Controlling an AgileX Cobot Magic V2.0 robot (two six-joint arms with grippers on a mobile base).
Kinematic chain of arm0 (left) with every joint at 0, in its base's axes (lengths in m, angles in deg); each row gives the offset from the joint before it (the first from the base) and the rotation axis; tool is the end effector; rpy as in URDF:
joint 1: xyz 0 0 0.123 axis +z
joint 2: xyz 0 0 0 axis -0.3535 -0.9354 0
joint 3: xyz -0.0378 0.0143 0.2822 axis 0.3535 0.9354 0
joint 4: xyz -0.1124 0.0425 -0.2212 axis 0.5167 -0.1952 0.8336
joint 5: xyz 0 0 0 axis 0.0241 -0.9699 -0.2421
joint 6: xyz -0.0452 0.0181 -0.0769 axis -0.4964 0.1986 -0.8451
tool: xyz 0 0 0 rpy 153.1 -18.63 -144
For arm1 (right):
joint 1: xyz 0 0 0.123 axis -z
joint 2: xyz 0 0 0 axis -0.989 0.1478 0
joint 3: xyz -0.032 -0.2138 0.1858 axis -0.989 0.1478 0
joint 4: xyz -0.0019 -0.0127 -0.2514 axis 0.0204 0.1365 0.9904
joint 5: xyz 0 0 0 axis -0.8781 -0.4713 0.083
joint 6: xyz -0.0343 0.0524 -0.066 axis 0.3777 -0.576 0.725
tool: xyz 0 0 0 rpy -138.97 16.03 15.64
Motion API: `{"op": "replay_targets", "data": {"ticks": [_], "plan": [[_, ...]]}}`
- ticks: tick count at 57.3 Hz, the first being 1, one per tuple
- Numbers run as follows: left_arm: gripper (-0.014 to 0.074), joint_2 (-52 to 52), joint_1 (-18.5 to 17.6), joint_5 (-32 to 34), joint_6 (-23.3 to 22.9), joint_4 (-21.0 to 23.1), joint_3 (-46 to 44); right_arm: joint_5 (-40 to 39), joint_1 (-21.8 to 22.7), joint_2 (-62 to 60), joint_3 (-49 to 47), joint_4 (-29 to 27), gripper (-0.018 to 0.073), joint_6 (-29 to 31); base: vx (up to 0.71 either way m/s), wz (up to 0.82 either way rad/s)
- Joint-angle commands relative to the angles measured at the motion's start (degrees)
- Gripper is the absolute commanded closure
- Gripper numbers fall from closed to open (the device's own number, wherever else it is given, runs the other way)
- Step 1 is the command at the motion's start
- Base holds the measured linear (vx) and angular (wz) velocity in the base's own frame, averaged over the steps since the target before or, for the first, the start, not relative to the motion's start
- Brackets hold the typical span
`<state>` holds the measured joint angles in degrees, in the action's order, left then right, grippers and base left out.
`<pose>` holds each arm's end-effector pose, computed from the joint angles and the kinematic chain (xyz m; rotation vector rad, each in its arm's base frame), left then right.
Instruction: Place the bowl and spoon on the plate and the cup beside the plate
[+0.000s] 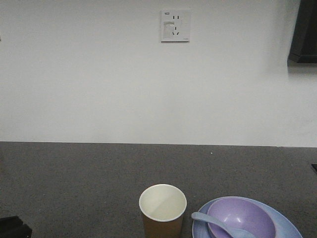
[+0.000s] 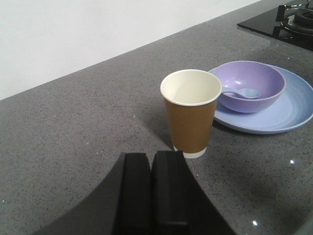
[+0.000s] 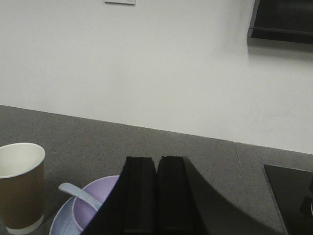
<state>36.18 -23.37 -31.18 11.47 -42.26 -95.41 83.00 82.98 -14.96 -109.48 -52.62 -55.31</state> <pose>0.1024 -0.0814 0.3519 0.6317 1.8438 -0.3860 0.0476 0.0122 0.3691 -0.1605 1.6641 0.0414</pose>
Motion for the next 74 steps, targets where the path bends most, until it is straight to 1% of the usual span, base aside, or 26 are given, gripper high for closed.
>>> {"op": "replay_targets", "data": {"ticks": [1,25,29,33,37,39,41,44,47,49,52,57,64,69,71,74], "plan": [[0.0600,0.0,-0.1,5.0,-0.7,-0.7,-1.3,-4.3,0.4,0.5,-1.2,-0.8,0.0571,0.4,0.00,0.00],[0.0600,0.0,-0.1,5.3,-0.6,-0.7,-1.3,-4.1,0.4,0.5,-1.2,-0.8,0.0571,0.4,0.00,0.00],[0.0600,0.2,0.4,5.4,0.4,-0.9,-1.3,-4.1,0.4,0.5,-1.2,-0.8,0.0571,0.4,0.00,0.00],[0.0600,0.6,3.1,8.0,1.1,-0.7,-0.3,-4.1,0.4,0.5,-1.2,-0.8,0.0571,0.4,0.00,0.00],[0.0600,1.8,8.3,13.8,1.5,0.4,2.0,-4.1,0.4,0.5,-1.2,-0.8,0.0571,0.4,0.00,0.00],[0.0600,2.6,11.2,17.2,2.5,1.9,3.7,-4.1,0.4,0.5,-1.2,-0.8,0.0571,0.4,0.00,0.00],[0.0600,3.8,14.1,20.6,4.1,3.9,5.8,-4.1,0.4,0.5,-1.2,-0.8,0.0571,0.4,0.00,0.00],[0.0600,6.2,18.2,25.2,7.7,8.7,9.2,-4.1,0.4,0.5,-1.2,-0.8,0.0571,0.4,0.00,0.00],[0.0600,9.0,22.6,28.5,11.9,15.2,13.9,-4.1,0.4,0.5,-1.2,-0.8,0.0571,0.4,0.00,0.00],[0.0600,11.1,24.9,30.3,14.4,18.5,17.1,-4.1,0.4,0.5,-1.2,-0.8,0.0571,0.4,0.00,0.00],[0.0600,15.1,27.8,32.5,16.5,21.3,22.5,-4.1,0.4,0.5,-1.2,-0.8,0.0571,0.4,0.00,0.00],[0.0600,22.1,31.0,33.7,16.7,21.8,29.7,-4.1,0.4,0.5,-1.2,-0.8,0.0571,0.4,0.00,0.00],[0.0600,31.8,34.1,33.7,15.7,21.2,37.8,-4.1,0.4,0.5,-1.2,-0.8,0.0571,0.4,0.00,0.00],[0.0600,36.9,35.0,33.6,16.0,21.2,41.2,-4.1,0.4,0.5,-1.2,-0.8,0.0568,0.4,0.00,0.00],[0.0600,38.4,35.2,30.5,16.2,21.2,41.1,-4.1,0.4,0.5,-1.2,-0.8,0.0568,0.4,0.00,0.00],[0.0600,40.0,35.2,29.0,16.6,21.1,41.0,-4.2,0.4,0.5,-1.2,-0.8,0.0568,0.4,0.00,0.00]]}}
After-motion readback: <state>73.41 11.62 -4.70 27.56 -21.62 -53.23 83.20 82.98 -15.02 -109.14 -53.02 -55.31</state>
